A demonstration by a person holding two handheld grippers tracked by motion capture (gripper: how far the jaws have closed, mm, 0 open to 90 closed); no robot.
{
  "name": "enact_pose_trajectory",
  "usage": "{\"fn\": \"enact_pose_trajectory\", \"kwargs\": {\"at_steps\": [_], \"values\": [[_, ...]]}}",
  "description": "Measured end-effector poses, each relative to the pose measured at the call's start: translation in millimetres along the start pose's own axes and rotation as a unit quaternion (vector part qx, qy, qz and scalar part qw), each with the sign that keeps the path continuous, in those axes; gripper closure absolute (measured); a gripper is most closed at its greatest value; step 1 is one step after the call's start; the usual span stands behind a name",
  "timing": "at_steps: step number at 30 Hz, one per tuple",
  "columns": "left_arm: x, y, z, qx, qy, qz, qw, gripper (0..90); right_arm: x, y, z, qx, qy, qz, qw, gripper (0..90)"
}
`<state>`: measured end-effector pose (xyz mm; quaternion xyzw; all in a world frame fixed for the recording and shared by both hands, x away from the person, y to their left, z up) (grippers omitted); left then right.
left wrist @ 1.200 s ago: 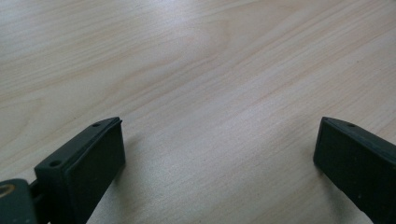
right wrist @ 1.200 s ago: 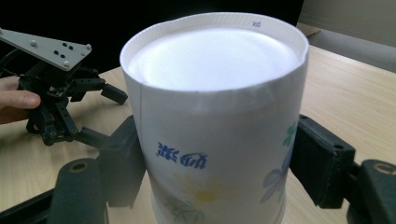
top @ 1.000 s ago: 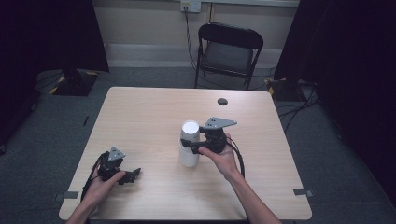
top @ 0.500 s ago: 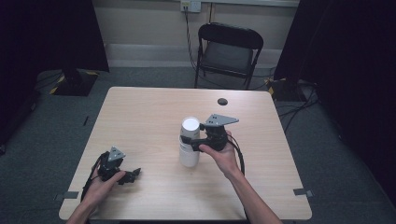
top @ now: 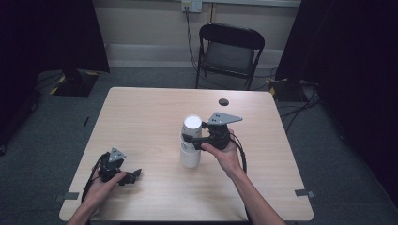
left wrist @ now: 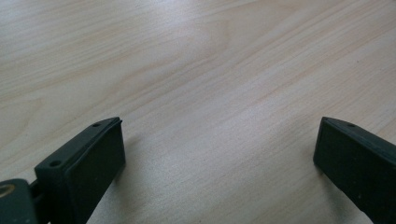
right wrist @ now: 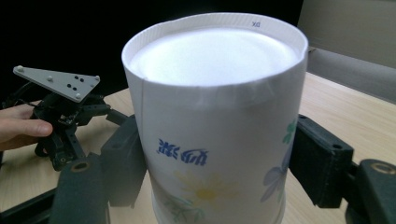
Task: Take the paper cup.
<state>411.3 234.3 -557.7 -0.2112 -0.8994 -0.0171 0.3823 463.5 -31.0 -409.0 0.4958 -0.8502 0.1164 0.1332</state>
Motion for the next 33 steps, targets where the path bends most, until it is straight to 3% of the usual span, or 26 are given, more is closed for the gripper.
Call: {"fn": "enact_pose_trajectory", "kwargs": {"at_steps": [15, 25, 33], "values": [[0.6, -0.2, 0.0, -0.005, -0.001, 0.002, 1.0000, 2.8, 8.2, -2.5, -14.0, 0.001, -0.013, 0.004, 0.9999, 27.9], [1.4, -0.7, 0.2, 0.006, -0.003, -0.004, 1.0000, 3.9, 15.2, -3.2, -22.7, 0.003, -0.027, 0.007, 0.9996, 27.9], [3.9, -4.6, -1.2, 0.002, -0.005, -0.005, 1.0000, 15.7, 22.0, -2.9, -28.3, -0.001, -0.037, 0.010, 0.9993, 28.1]]}}
Point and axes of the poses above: each handheld gripper's, and its own axes: x roughly backward along the jaws, z roughly out of its underside, y roughly to its left, the point moved 8 cm from there along -x, roughly forward along the jaws, and after that the axes turned 10 degrees about x, right-handed, at the moved point
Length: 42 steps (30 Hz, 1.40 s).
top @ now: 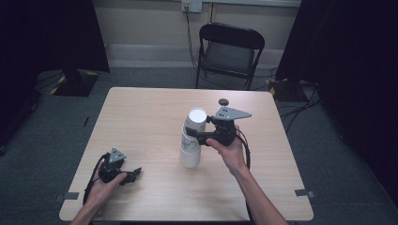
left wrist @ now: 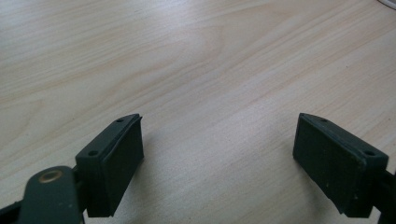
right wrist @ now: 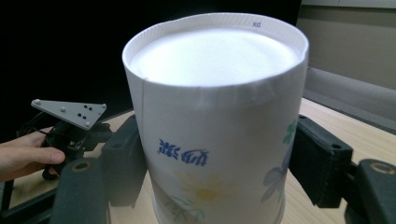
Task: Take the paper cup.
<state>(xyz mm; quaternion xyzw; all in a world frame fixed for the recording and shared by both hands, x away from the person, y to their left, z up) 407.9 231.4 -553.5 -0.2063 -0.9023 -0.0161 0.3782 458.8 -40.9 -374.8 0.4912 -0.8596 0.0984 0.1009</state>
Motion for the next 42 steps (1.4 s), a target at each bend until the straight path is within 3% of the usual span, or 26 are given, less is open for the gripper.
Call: {"fn": "enact_pose_trajectory", "kwargs": {"at_steps": [11, 23, 27, 31, 35, 37, 42], "values": [[6.6, -4.2, -2.5, -0.021, -0.004, 0.008, 0.9997, 17.5, 14.1, -0.7, -3.4, -0.007, -0.006, -0.002, 1.0000, 28.0], [19.8, -18.3, -13.5, -0.029, -0.043, 0.025, 0.9983, 20.8, 42.4, -1.2, -4.4, -0.012, -0.014, 0.007, 0.9998, 28.0], [25.2, -23.7, -16.5, -0.018, -0.052, 0.037, 0.9978, 22.2, 53.8, 3.4, -0.5, -0.020, -0.014, 0.000, 0.9997, 28.1], [31.6, -32.3, -20.7, -0.019, -0.065, 0.055, 0.9962, 23.0, 64.2, 7.8, 6.0, -0.030, -0.012, -0.003, 0.9995, 28.2], [37.7, -44.8, -29.9, -0.006, -0.093, 0.076, 0.9927, 24.0, 72.6, 11.0, 12.3, -0.038, -0.005, -0.004, 0.9993, 28.3], [40.5, -51.7, -34.2, -0.014, -0.103, 0.080, 0.9913, 24.0, 76.2, 14.9, 15.7, -0.071, -0.012, -0.022, 0.9972, 28.4], [46.8, -67.0, -38.8, -0.036, -0.114, 0.092, 0.9886, 24.1, 79.8, 21.4, 20.9, -0.076, -0.003, -0.029, 0.9967, 28.6]]}}
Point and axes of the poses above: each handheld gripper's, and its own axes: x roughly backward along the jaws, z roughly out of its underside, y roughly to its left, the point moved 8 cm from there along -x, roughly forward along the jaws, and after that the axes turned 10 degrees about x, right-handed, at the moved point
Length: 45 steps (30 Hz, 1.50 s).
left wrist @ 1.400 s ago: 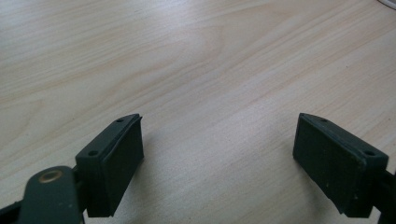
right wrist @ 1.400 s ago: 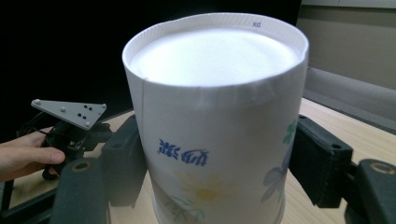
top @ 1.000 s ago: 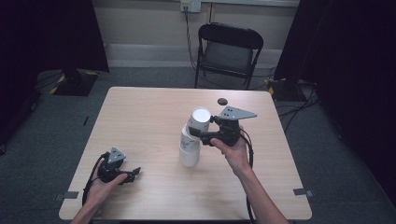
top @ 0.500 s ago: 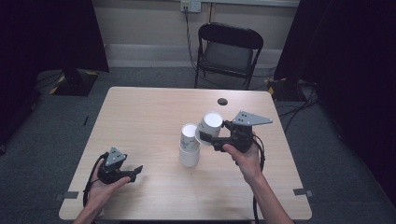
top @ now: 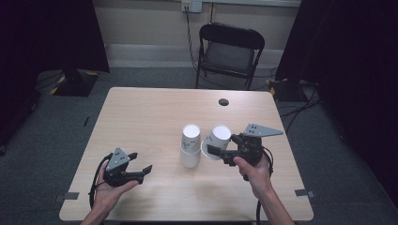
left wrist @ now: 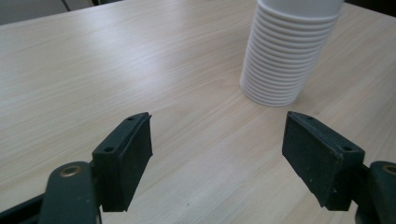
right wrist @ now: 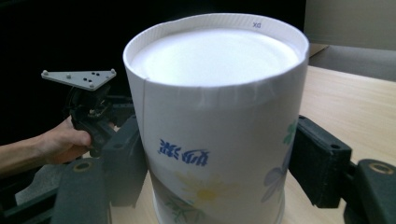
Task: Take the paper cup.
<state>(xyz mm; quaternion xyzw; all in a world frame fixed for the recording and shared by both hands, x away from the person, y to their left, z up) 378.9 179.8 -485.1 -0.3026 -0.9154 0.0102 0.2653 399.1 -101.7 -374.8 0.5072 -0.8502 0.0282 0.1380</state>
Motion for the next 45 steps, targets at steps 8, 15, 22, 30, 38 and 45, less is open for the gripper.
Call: {"fn": "enact_pose_trajectory", "kwargs": {"at_steps": [8, 15, 22, 30, 38, 45], "values": [[4.5, -19.5, -10.6, -0.025, -0.015, 0.028, 0.9992, 31.8, -5.4, 11.1, 12.4, -0.010, 0.018, -0.012, 0.9997, 28.8], [-0.7, -50.6, -25.8, -0.055, -0.031, 0.064, 0.9960, 33.7, -13.1, 29.9, 5.7, 0.002, 0.018, -0.033, 0.9993, 29.0], [-2.5, -79.7, -49.4, -0.077, -0.062, 0.088, 0.9912, 36.3, -16.3, 39.7, -6.9, -0.024, 0.003, -0.061, 0.9979, 29.5], [-3.0, -107.2, -70.5, -0.077, -0.108, 0.114, 0.9847, 42.4, -18.7, 43.3, -13.4, -0.080, -0.019, -0.099, 0.9916, 29.8], [3.5, -117.4, -80.0, -0.101, -0.140, 0.099, 0.9801, 50.6, -18.7, 40.6, -14.8, -0.129, -0.033, -0.118, 0.9841, 30.1], [7.0, -123.6, -85.0, -0.131, -0.155, 0.096, 0.9744, 60.0, -25.6, 43.5, -12.8, -0.141, -0.029, -0.129, 0.9811, 30.1]]}}
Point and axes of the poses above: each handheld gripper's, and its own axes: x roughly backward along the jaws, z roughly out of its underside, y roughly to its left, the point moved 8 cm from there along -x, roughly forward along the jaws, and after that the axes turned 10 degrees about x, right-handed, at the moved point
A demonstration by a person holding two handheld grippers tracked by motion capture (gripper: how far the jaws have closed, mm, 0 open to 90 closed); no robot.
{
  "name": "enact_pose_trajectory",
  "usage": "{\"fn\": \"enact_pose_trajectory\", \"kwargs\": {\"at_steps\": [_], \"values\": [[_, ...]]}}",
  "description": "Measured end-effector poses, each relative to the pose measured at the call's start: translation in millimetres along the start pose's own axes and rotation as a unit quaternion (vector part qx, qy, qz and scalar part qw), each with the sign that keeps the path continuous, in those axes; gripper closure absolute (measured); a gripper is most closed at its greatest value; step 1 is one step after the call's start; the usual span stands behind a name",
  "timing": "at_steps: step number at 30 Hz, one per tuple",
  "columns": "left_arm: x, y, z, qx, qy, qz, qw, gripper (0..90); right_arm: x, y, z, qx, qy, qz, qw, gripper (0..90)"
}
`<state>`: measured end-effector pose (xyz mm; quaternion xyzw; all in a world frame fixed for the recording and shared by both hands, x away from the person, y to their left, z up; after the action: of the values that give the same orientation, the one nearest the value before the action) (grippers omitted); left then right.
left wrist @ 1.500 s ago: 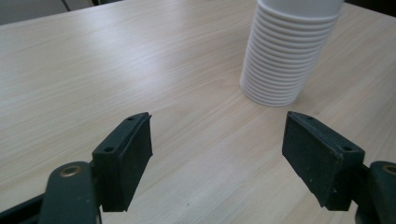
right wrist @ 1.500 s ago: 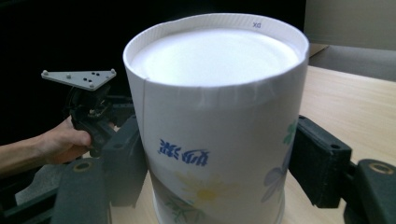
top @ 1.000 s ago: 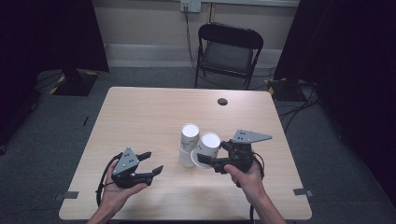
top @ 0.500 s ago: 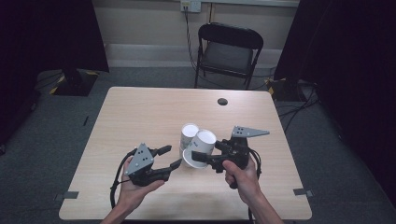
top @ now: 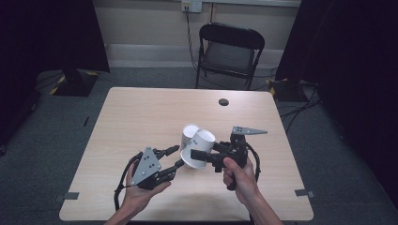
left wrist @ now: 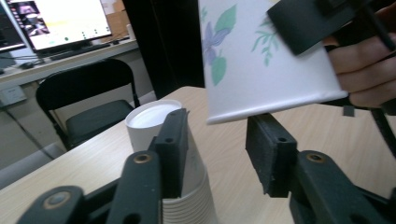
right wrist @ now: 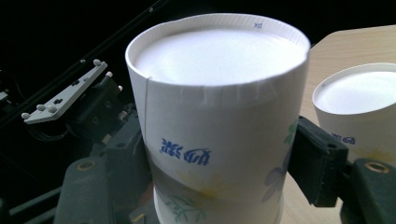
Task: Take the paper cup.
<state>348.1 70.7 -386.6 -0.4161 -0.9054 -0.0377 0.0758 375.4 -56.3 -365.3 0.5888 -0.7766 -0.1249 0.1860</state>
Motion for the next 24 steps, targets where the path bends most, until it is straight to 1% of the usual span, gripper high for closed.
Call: {"fn": "enact_pose_trajectory", "kwargs": {"at_steps": [1, 2, 4, 5, 6, 8, 9, 11, 13, 16, 17, 24], "values": [[0.3, 0.6, -0.6, -0.003, -0.002, -0.004, 1.0000, 61.2, -1.1, 0.0, -0.1, 0.000, 0.000, 0.000, 1.0000, 30.2], [0.0, 0.3, -0.8, -0.006, -0.003, -0.001, 1.0000, 61.5, -2.1, -0.2, 0.2, -0.001, 0.002, 0.000, 1.0000, 30.2], [-1.1, 0.0, -0.5, -0.011, -0.004, -0.004, 0.9999, 63.3, -4.1, 0.3, 1.2, -0.007, 0.003, -0.006, 1.0000, 30.2], [-1.9, -0.7, -0.1, -0.014, -0.003, -0.002, 0.9999, 63.7, -5.0, 0.4, 1.7, -0.007, 0.005, -0.008, 0.9999, 30.4], [-2.6, -1.5, 0.2, -0.021, -0.002, -0.005, 0.9998, 63.9, -5.6, 0.5, 2.0, -0.006, 0.006, -0.009, 0.9999, 30.6], [-3.9, -4.1, 0.6, -0.034, -0.001, -0.003, 0.9994, 63.8, -6.5, -0.1, 2.9, -0.004, 0.008, -0.008, 0.9999, 31.0], [-3.9, -4.3, 0.3, -0.039, -0.003, -0.008, 0.9992, 63.8, -6.8, -0.6, 3.2, -0.005, 0.008, -0.008, 0.9999, 31.0], [-4.0, -4.3, -0.2, -0.039, -0.007, -0.008, 0.9992, 64.0, -7.0, -1.1, 3.4, -0.012, 0.007, -0.014, 0.9998, 31.1], [-4.3, -3.6, 0.1, -0.039, -0.009, -0.011, 0.9991, 64.9, -7.3, -1.9, 3.8, -0.014, 0.007, -0.014, 0.9998, 31.2], [-3.9, -2.9, 1.7, -0.039, -0.003, -0.016, 0.9991, 66.3, -8.2, -2.7, 4.9, -0.019, 0.011, -0.015, 0.9996, 31.2], [-3.3, -2.5, 1.6, -0.034, -0.006, -0.017, 0.9992, 67.6, -8.5, -3.0, 5.4, -0.019, 0.012, -0.015, 0.9996, 31.2], [-1.5, 2.3, 4.1, -0.029, 0.001, -0.024, 0.9993, 74.7, -12.6, -6.6, 8.2, -0.044, 0.015, -0.028, 0.9985, 30.8]]}}
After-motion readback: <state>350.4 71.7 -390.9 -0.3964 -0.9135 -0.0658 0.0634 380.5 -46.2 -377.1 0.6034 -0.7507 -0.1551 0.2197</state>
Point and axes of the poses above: each handheld gripper's, and its own axes: x roughly backward along the jaws, z roughly out of its underside, y roughly to its left, the point moved 8 cm from there along -x, roughly forward along the jaws, and after that the axes turned 10 degrees about x, right-handed, at the moved point
